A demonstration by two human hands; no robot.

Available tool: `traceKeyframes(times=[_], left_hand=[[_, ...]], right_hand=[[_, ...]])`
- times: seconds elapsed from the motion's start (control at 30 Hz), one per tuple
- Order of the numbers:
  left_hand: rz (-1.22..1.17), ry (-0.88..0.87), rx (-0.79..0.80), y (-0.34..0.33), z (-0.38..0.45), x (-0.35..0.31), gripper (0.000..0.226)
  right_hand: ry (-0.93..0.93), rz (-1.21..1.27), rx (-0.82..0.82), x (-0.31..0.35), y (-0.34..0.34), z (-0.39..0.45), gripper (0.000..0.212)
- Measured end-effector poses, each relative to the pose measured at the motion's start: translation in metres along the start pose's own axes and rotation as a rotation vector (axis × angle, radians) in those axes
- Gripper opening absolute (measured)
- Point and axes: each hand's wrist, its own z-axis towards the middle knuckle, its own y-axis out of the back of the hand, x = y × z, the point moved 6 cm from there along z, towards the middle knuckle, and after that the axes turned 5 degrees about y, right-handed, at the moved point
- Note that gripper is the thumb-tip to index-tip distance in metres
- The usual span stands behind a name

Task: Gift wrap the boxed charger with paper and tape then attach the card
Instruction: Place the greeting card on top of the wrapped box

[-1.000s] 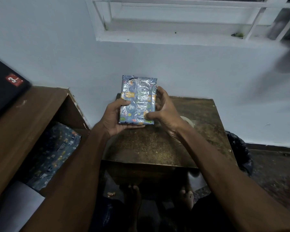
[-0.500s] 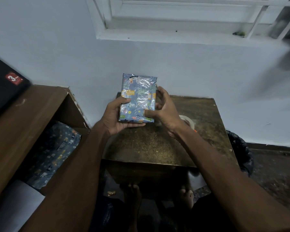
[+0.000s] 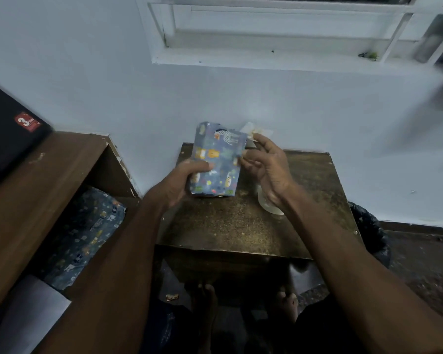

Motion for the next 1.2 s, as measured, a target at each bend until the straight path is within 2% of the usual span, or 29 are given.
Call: traceKeyframes(times=[0.17, 0.27, 0.33, 0.43, 0.5, 0.57, 0.63, 0.7, 0.77, 0.87, 0.97, 1.13, 1.2], left_hand=[[0.143, 0.039, 0.161, -0.032, -0.003, 0.008, 0.049], [0.211, -0.018, 0.182, -0.037, -0.004, 0.002, 0.079], [0.341, -0.133, 0.135, -0.029, -0.004, -0.009, 0.099], [0.806, -0.304, -0.017, -0.014, -0.002, -0.016, 0.128], [1.2, -0.299, -0.156, -0.004, 0.004, -0.009, 0.137], [1.416, -0.266, -0.182, -0.001, 0.011, -0.001, 0.141], [1.486, -0.244, -0.162, -0.005, 0.013, 0.002, 0.139], [1.501, -0.208, -0.138, -0.008, 0.014, 0.001, 0.14], [1.411, -0.167, -0.089, -0.009, 0.012, 0.002, 0.142], [0.958, -0.177, 0.005, -0.001, 0.009, -0.002, 0.14], [0.71, -0.076, -0.054, 0.019, 0.001, -0.006, 0.142], [0.631, -0.042, -0.023, 0.029, -0.002, -0.002, 0.087], [0.638, -0.072, -0.059, 0.026, 0.002, -0.002, 0.068]], right_hand=[[-0.035, 0.016, -0.052, -0.007, -0.005, -0.004, 0.068], [0.003, 0.052, -0.118, 0.001, -0.007, -0.009, 0.042], [0.055, 0.039, -0.278, 0.009, 0.008, -0.009, 0.022], [0.093, -0.068, -0.441, 0.018, 0.034, -0.006, 0.008], [0.075, -0.128, -0.468, 0.02, 0.041, -0.006, 0.012], [0.056, -0.18, -0.432, 0.02, 0.04, -0.005, 0.02], [0.036, -0.269, -0.331, 0.02, 0.032, -0.006, 0.025], [0.018, -0.387, -0.222, 0.018, 0.024, -0.008, 0.029], [0.001, -0.449, -0.152, 0.015, 0.017, -0.01, 0.035], [-0.063, -0.505, -0.1, 0.006, 0.013, -0.01, 0.044], [-0.086, -0.606, -0.058, 0.002, 0.013, -0.009, 0.035], [-0.074, -0.658, -0.068, 0.001, 0.012, -0.009, 0.032], [-0.06, -0.688, -0.08, -0.001, 0.013, -0.007, 0.031]])
